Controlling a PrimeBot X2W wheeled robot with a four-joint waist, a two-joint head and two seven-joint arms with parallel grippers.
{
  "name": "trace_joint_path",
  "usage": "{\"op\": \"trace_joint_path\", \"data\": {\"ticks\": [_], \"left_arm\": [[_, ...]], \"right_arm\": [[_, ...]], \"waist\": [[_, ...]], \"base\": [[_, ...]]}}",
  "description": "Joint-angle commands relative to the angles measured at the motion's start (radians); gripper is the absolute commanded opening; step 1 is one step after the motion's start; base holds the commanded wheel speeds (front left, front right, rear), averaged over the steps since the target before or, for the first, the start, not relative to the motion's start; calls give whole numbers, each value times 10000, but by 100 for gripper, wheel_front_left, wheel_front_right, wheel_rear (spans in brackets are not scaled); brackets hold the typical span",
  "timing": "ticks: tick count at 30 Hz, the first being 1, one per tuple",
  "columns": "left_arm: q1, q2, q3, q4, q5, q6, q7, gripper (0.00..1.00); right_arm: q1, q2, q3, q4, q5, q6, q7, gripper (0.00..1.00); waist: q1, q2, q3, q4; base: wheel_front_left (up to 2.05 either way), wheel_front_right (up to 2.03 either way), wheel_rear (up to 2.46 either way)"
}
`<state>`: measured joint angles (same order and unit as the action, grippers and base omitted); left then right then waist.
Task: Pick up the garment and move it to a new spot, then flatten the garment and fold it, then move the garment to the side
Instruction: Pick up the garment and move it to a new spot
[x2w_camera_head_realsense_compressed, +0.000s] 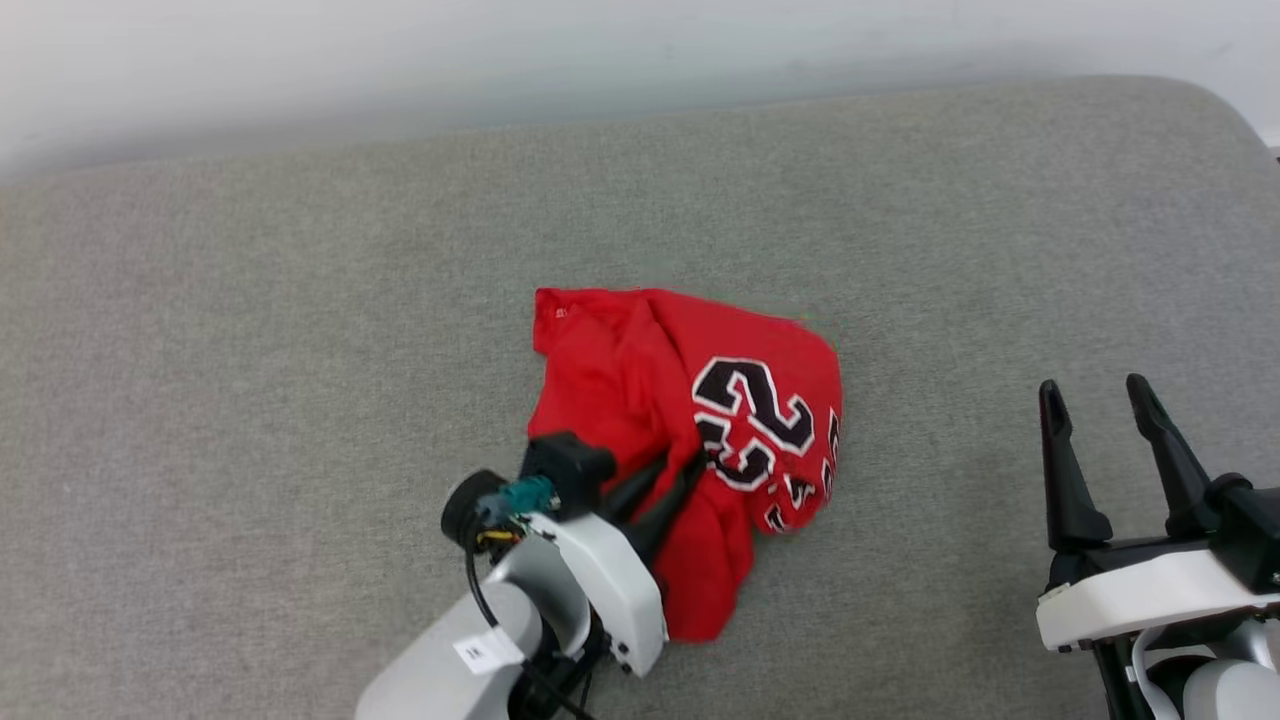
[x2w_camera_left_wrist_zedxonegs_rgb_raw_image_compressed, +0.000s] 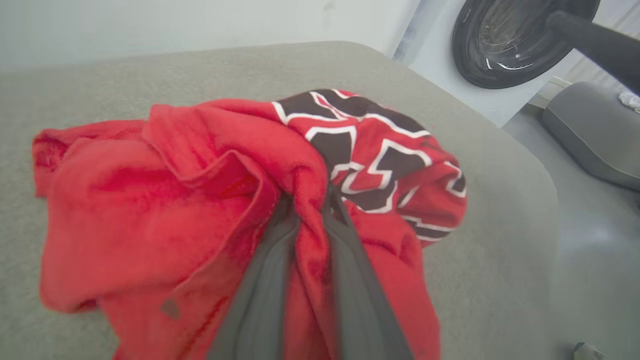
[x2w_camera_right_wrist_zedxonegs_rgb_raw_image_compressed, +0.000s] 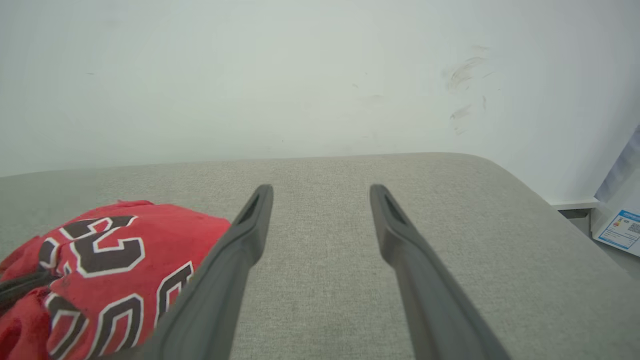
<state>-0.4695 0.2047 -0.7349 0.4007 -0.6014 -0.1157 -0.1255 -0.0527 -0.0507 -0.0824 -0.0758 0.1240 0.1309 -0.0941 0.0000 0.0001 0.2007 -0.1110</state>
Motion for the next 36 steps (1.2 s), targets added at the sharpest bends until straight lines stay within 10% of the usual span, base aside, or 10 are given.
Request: {"op": "trace_joint_path", "data": {"ticks": [1,7,10,36], "left_arm": [[92,-5,-42,26,22,-54,2,0],[388,-95,-757,235,89,-107,12,0],[316,-100,-953,301,202,-123,-172,100],[2135,321,2425,-1360,691,1645,-1397,100]], "right_arm": [[-127,7,3,8,39,-3,-39,100],[-258,7,-43,177,56,-5,-119,100],[-257,5,-48,266,10,-5,-121,100],[1021,5,-139,465,151,-3,457,100]], "waist": [[0,-1,81,79],[0,-1,189,320],[0,-1,65,450],[0,-1,-2051,1500]], "base": [[0,0,0],[0,0,0],[0,0,0],[0,0,0]]}}
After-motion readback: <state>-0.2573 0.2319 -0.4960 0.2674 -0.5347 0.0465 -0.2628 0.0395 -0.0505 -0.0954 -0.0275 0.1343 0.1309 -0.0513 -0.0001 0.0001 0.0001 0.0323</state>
